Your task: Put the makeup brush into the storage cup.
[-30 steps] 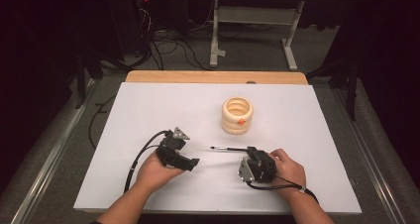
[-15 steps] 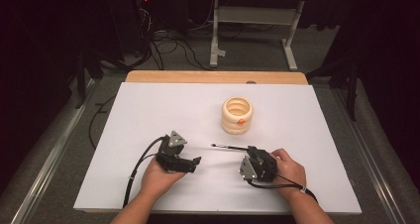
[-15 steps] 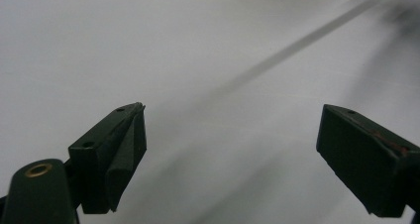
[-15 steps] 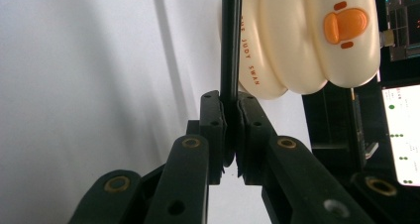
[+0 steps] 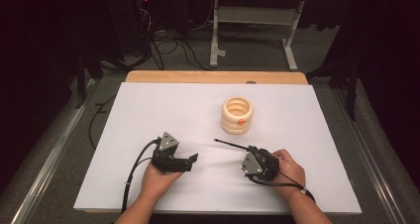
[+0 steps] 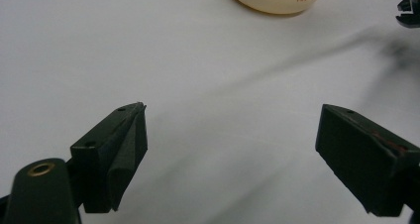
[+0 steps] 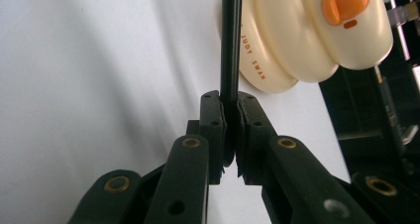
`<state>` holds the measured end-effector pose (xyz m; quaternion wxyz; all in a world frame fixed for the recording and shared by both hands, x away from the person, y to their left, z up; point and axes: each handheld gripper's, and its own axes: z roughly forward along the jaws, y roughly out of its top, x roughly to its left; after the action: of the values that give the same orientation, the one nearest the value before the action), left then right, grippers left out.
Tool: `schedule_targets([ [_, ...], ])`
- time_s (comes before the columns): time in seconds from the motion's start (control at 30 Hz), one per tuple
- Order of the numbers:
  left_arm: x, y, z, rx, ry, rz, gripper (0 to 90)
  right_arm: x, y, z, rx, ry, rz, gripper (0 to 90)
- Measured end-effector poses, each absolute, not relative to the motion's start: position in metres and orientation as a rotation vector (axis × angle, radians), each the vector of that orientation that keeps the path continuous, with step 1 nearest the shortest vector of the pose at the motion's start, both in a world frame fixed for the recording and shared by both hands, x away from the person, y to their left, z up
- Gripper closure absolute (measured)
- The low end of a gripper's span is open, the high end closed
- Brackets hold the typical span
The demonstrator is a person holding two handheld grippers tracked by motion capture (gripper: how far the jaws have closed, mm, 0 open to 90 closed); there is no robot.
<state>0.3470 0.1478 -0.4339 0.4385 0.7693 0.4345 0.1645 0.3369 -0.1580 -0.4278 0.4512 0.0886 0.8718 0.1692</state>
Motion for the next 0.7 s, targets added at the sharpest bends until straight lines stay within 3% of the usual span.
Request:
schedule_targets([
  [0.7,0.344,0.150,-0.435,1.817,1.035,0.391,11.6,0.339,-0.169,-0.422,0.570,2.218,0.725,86.2],
])
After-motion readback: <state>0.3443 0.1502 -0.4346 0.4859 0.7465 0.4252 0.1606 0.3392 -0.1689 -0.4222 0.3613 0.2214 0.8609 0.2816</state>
